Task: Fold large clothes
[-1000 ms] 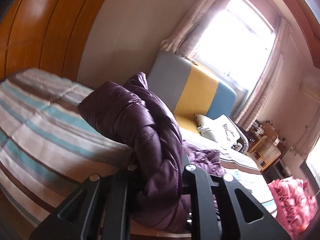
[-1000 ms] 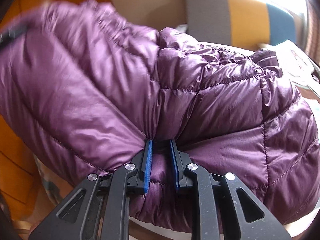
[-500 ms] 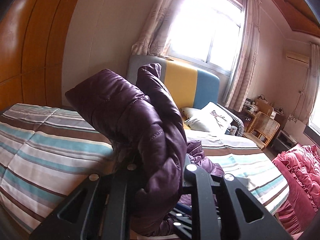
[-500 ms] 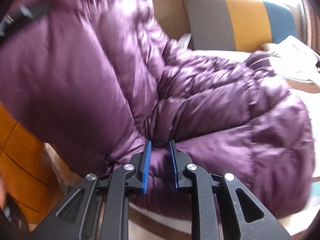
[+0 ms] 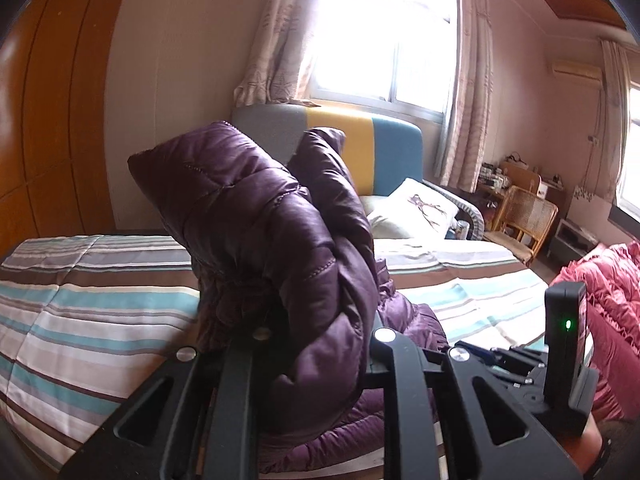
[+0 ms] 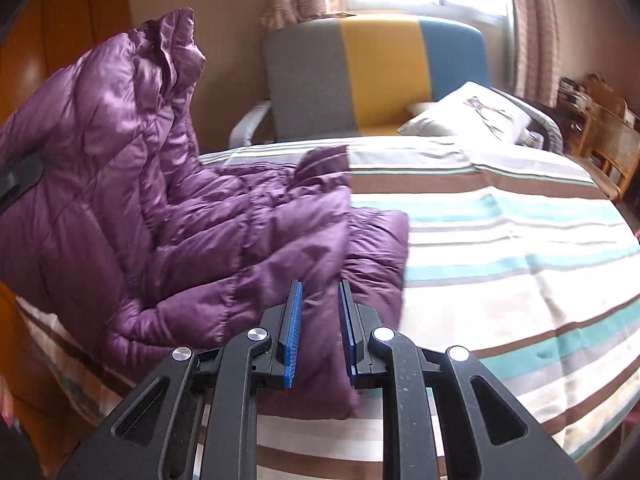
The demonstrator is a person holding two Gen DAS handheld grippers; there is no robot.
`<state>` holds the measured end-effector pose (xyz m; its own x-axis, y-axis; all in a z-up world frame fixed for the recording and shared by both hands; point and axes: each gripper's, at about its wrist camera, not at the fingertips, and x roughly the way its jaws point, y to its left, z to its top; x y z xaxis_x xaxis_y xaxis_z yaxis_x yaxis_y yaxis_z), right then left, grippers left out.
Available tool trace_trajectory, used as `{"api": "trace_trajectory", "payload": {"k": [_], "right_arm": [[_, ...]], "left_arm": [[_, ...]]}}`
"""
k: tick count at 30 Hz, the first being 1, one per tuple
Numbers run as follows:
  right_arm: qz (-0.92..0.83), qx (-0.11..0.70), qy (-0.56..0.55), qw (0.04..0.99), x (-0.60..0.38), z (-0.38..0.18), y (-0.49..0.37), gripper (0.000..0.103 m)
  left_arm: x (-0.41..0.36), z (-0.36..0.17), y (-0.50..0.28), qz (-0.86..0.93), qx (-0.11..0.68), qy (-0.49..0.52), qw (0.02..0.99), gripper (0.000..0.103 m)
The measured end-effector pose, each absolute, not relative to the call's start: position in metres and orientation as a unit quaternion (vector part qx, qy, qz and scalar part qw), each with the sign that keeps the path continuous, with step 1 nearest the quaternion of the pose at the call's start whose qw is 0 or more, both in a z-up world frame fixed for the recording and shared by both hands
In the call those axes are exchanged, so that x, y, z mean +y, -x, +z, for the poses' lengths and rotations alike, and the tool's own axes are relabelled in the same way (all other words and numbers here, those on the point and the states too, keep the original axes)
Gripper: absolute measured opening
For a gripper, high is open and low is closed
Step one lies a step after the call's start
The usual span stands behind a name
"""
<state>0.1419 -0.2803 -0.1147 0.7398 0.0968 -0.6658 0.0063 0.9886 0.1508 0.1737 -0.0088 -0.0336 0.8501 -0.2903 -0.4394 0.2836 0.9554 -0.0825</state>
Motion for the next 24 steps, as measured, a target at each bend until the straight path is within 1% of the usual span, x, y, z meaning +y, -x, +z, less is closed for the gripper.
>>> {"api": "trace_trajectory", "payload": {"k": [15,24], "right_arm": [[-0.029,0.369,-0.095,0.924,-0.321,-0.121,-0.143,0.018],[-0.072,0.38,-0.124,0.914,-0.357,-0.132,-0.144,0.018]], "left_arm": [[-0.067,-0.06,-0.176,-0.167,0.254,-0.069,0.95,0.016],[-0.108,-0.089,-0.172,-0.19,0.271,-0.132,0.935,0.018]]}}
